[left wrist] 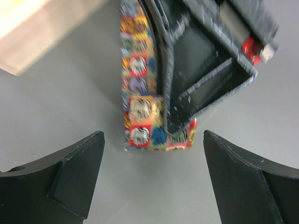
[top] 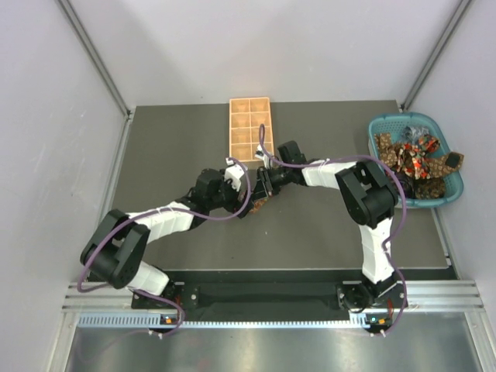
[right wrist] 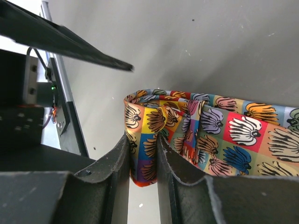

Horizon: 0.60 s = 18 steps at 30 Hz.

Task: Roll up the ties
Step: Roll the tie

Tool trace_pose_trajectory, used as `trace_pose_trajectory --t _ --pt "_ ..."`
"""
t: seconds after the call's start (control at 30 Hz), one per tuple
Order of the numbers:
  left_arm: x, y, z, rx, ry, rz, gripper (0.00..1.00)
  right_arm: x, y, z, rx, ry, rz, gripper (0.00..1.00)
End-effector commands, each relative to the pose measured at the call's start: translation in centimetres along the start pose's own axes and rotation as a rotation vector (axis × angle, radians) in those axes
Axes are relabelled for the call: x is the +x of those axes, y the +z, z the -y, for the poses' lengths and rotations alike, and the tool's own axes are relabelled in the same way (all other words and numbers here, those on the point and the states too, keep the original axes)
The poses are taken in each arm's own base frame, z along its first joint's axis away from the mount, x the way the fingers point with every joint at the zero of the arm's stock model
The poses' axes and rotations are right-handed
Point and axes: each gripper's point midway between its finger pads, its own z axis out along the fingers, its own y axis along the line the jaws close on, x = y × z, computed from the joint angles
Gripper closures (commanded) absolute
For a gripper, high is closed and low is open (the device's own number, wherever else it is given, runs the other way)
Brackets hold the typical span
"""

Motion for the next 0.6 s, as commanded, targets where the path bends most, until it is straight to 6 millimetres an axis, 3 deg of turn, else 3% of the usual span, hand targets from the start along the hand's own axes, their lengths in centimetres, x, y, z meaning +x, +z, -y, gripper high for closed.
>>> trace_pose_trajectory --t 0.0,0.2,0.57 --pt "-2.1 0.7 0.9 0.053 0.07 0.039 0.1 2.4 -0.1 6.4 0.242 0.019 -0.034 1.0" --pt "-1.7 0.7 1.6 0.099 0.071 0.027 0.11 2.6 -0.2 6.5 0.238 0.024 -0.039 1.0" --pt "-0.5 2.3 0.6 0.076 0.095 -0.031 0.17 2.5 -0.3 6.3 0.223 0.027 -0.034 1.0"
